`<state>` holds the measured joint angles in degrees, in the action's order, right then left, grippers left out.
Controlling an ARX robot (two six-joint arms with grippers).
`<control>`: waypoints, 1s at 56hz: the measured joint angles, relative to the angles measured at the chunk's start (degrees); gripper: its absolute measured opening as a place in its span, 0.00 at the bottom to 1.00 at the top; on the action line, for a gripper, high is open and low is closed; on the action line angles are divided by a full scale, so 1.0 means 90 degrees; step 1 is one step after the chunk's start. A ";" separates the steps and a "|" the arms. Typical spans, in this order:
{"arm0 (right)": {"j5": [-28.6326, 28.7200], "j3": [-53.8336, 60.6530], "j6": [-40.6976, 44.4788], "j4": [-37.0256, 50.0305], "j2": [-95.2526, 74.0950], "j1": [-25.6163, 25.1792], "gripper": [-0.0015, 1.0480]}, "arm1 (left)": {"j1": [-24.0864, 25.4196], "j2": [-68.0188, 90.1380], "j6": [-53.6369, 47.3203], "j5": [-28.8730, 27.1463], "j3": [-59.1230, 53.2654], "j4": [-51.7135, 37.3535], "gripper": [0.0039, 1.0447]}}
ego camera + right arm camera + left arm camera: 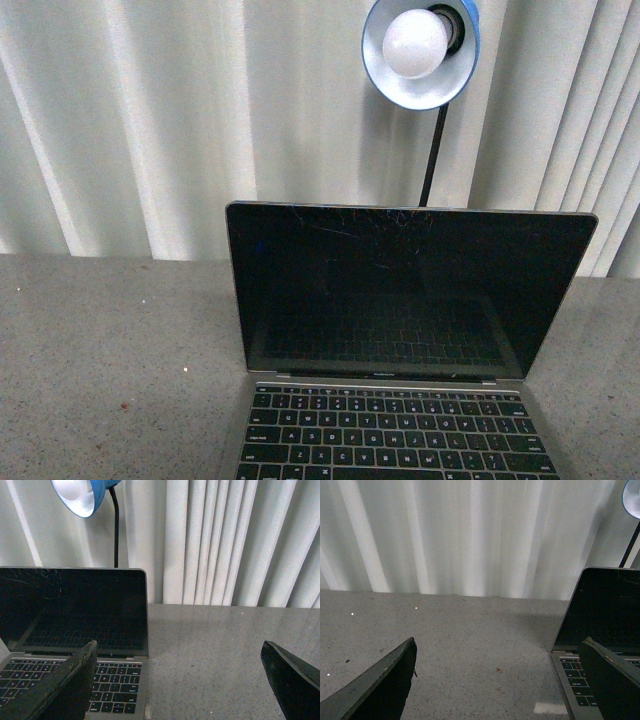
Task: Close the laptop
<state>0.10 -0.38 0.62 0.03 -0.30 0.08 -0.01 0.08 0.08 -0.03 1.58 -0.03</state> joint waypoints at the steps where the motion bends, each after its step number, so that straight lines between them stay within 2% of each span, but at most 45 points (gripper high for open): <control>1: 0.0000 0.0000 0.0000 0.0000 0.0000 0.0000 0.93 | 0.0000 0.0000 0.0000 0.0000 0.0000 0.0000 0.94; 26: -0.0070 0.0000 -0.0012 -0.0015 -0.0007 0.0012 0.93 | 0.0000 -0.0002 0.0000 0.0000 0.0000 0.0000 0.94; 28: -0.0784 -0.0056 -0.0100 -0.0223 -0.0129 0.0209 0.93 | -0.0206 0.0265 0.0316 -0.0709 0.0177 0.0559 0.94; 29: -0.1207 -0.0058 -0.0138 -0.0219 -0.0270 0.0265 0.93 | -0.0398 0.0605 0.0568 -0.1260 0.0379 0.1124 0.94; 32: -0.1321 -0.0056 -0.0163 -0.0078 -0.0466 0.0226 0.93 | -0.0544 0.1188 0.1049 -0.1965 0.0576 0.1630 0.94; 34: -0.1290 -0.0056 -0.0170 0.0092 -0.0600 0.0155 0.93 | -0.0595 0.1433 0.1202 -0.2093 0.0580 0.1642 0.94; 44: -0.0597 -0.0056 -0.0107 0.2030 -0.2183 -0.0527 0.93 | -0.0879 0.2373 0.1690 -0.2125 0.0590 0.0372 0.94; 51: -0.0143 -0.0138 0.0095 0.3971 -0.4116 -0.0945 0.93 | -0.0940 0.3611 0.1637 -0.1860 0.0617 -0.1061 0.94; 56: 0.0126 -0.0500 0.0369 0.5183 -0.5571 -0.1146 0.93 | -0.0760 0.4818 0.1362 -0.1469 0.0852 -0.2344 0.94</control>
<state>1.23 -4.89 3.95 46.68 -50.43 -10.24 -6.85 43.44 12.34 -13.26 9.26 -21.12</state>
